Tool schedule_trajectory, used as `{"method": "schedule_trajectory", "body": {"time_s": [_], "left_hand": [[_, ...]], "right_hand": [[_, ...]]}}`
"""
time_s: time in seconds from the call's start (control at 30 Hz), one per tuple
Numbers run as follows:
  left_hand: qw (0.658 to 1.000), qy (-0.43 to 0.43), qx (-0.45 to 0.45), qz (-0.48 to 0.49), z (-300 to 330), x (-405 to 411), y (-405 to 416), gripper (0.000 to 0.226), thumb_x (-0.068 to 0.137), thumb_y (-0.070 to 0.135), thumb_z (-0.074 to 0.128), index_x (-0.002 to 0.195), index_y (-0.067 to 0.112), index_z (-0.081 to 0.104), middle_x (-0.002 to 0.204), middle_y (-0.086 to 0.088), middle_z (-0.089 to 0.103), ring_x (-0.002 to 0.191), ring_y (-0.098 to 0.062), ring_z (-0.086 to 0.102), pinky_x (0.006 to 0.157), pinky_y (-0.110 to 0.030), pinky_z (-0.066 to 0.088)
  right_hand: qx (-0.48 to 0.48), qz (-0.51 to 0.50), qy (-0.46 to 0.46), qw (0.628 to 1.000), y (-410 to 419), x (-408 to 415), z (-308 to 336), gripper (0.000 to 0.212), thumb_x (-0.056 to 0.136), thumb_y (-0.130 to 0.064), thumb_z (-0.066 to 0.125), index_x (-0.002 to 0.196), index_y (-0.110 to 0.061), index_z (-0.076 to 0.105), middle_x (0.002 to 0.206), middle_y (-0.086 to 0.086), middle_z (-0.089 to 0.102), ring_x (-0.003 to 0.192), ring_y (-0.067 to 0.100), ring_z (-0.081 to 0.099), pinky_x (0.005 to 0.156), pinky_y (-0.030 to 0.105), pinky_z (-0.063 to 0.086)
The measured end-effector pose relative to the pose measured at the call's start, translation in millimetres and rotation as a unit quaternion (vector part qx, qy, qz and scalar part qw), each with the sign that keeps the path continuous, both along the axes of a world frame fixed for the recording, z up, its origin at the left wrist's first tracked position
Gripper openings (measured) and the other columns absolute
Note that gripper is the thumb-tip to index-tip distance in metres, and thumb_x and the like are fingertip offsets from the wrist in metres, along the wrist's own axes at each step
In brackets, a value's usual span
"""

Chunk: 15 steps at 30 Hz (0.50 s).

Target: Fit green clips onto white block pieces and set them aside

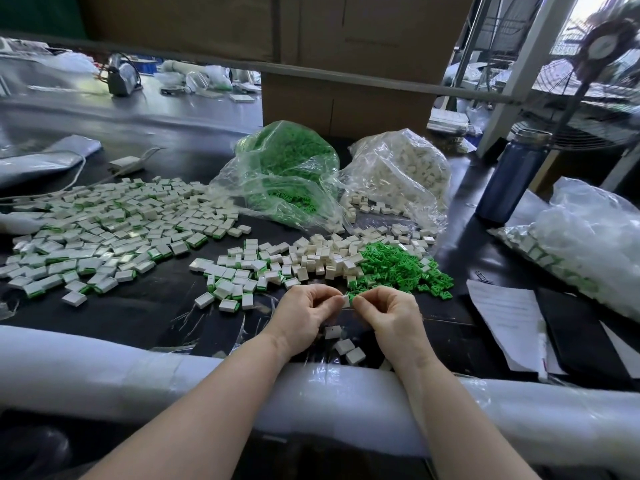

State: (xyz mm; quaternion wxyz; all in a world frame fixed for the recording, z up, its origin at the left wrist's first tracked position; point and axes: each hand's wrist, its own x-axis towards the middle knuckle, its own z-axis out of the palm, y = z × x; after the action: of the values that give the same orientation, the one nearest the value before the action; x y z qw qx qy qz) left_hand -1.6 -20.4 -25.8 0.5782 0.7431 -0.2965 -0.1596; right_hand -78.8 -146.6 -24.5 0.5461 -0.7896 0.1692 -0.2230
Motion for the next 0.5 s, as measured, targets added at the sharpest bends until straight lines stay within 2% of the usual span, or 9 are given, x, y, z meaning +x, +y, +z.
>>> {"method": "schedule_trajectory", "body": {"time_s": [0.1,0.23,0.4,0.5], "left_hand": [[1.0,0.004,0.001,-0.001,-0.4,-1.0,-0.2,0.009,0.089,0.013,0.06,0.085,0.015,0.068,0.076,0.003,0.066,0.067,-0.003,0.057,0.067,-0.012,0.047],[1.0,-0.007,0.005,-0.006,-1.0,-2.1,0.9,0.021,0.088,0.011,0.061,0.075,0.027,0.065,0.067,0.015,0.063,0.058,0.01,0.057,0.061,-0.005,0.043],[0.999,-0.032,0.027,0.0,-2.4,-1.0,1.2,0.018,0.087,0.013,0.062,0.078,0.028,0.064,0.07,0.017,0.063,0.061,0.012,0.056,0.064,-0.004,0.043],[0.999,-0.031,0.031,0.002,-3.5,0.1,1.5,0.013,0.088,0.014,0.062,0.082,0.024,0.067,0.07,0.018,0.062,0.061,0.012,0.057,0.064,-0.004,0.043]], "right_hand": [[-0.009,0.004,0.023,1.0,0.6,1.1,-0.9,0.017,0.084,-0.009,0.067,0.068,-0.015,0.066,0.064,0.002,0.065,0.061,0.018,0.061,0.065,0.038,0.054],[-0.011,0.011,0.044,0.999,-0.1,1.6,-1.8,0.016,0.085,-0.008,0.066,0.069,-0.012,0.066,0.063,0.004,0.065,0.061,0.021,0.062,0.068,0.043,0.056],[-0.018,0.022,0.049,0.998,-0.1,0.0,-0.3,0.018,0.085,-0.008,0.065,0.067,-0.012,0.065,0.063,0.008,0.066,0.062,0.027,0.063,0.065,0.04,0.052],[-0.006,0.038,0.046,0.998,-0.4,-1.4,1.0,0.018,0.085,-0.007,0.064,0.068,-0.012,0.065,0.068,0.017,0.068,0.068,0.036,0.064,0.068,0.044,0.052]]}}
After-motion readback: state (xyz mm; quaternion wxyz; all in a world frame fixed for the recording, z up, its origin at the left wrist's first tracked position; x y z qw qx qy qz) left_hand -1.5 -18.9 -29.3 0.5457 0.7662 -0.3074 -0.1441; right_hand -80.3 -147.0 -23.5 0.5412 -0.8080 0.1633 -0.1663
